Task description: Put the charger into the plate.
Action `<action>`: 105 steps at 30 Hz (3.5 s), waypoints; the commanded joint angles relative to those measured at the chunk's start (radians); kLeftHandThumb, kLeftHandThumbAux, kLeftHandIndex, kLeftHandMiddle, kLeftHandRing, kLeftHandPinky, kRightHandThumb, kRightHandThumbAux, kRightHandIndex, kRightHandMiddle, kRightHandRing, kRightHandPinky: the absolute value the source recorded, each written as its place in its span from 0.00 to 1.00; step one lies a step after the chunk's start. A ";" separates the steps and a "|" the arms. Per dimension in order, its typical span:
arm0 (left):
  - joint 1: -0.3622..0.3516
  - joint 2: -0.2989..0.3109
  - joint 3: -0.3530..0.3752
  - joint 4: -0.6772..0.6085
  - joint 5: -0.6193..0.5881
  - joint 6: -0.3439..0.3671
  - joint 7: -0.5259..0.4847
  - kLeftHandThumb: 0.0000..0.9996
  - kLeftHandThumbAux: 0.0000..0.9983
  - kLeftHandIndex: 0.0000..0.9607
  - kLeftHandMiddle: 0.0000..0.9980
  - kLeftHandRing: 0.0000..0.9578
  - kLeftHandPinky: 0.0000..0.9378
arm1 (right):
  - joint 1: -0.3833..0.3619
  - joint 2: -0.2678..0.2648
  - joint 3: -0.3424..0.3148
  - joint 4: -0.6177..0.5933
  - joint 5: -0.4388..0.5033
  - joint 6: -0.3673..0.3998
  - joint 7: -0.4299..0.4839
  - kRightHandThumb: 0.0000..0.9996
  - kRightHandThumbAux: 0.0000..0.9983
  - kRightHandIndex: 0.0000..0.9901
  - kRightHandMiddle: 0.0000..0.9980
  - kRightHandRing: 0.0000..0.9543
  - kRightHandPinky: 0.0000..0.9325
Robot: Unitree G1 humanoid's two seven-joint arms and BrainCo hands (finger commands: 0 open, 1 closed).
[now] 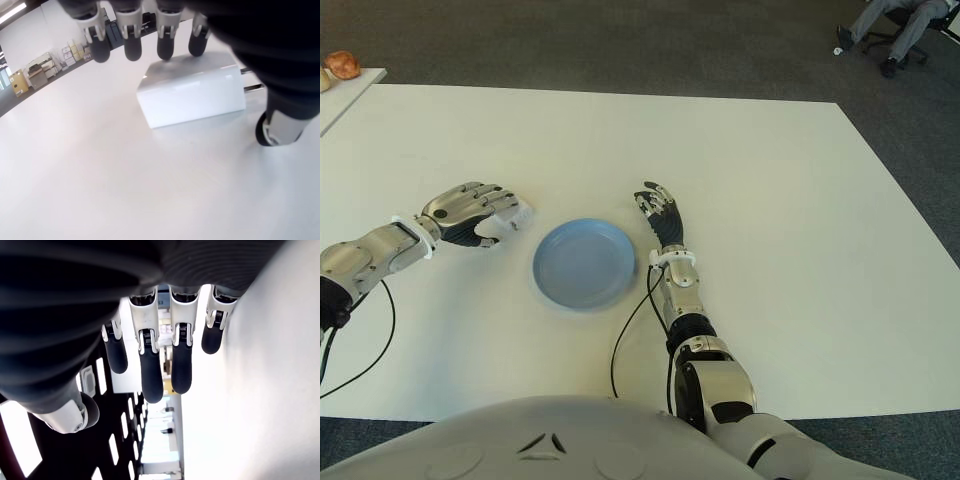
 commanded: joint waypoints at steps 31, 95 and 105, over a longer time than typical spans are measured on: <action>0.294 0.132 0.227 -0.344 -0.029 -0.096 -0.143 0.00 0.50 0.00 0.00 0.00 0.00 | 0.040 -0.005 -0.007 0.059 0.007 0.055 -0.006 0.00 0.60 0.22 0.38 0.31 0.17; 0.243 -0.095 0.427 -0.400 -0.147 0.091 -0.211 0.10 0.37 0.00 0.00 0.00 0.02 | 0.002 -0.021 -0.010 0.126 0.004 0.046 -0.020 0.00 0.61 0.22 0.39 0.31 0.17; 0.232 -0.139 0.439 -0.434 -0.175 0.160 -0.248 0.10 0.34 0.00 0.00 0.00 0.03 | -0.001 -0.021 -0.011 0.133 0.004 0.041 -0.021 0.00 0.60 0.22 0.38 0.31 0.17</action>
